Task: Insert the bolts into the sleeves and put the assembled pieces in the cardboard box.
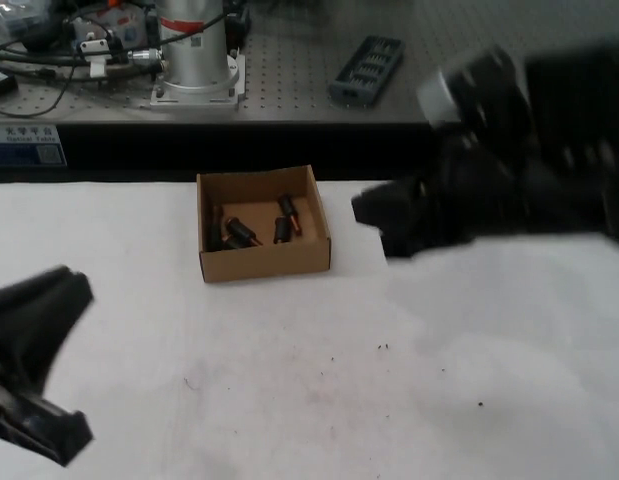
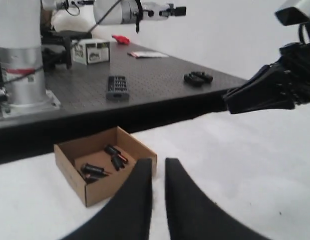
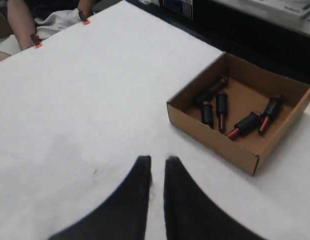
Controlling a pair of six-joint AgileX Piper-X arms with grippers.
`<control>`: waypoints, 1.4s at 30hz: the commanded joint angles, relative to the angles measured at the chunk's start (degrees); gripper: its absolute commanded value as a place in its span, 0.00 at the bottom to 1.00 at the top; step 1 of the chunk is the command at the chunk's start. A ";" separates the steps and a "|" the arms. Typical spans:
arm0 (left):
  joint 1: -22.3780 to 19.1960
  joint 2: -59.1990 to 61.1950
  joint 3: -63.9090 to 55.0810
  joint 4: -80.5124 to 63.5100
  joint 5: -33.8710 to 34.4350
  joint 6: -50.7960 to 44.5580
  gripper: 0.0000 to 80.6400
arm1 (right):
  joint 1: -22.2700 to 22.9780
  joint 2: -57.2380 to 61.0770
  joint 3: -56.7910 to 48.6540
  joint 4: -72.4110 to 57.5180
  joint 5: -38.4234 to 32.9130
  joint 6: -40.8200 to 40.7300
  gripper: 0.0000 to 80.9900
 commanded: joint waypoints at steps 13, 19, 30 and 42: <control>-6.59 23.43 1.99 -11.95 -3.47 3.14 0.06 | 0.08 -2.64 24.83 -27.36 4.91 3.42 0.04; -6.57 24.44 1.99 -11.99 -3.18 3.14 0.04 | 0.08 -2.64 25.62 -32.57 4.91 3.50 0.05; -6.57 24.44 1.99 -11.85 -3.18 3.14 0.04 | 0.08 -2.64 25.62 -39.68 7.33 17.21 0.05; -6.57 24.44 1.99 -11.85 -3.18 3.14 0.04 | 0.08 -2.64 25.62 -39.57 12.57 17.69 0.05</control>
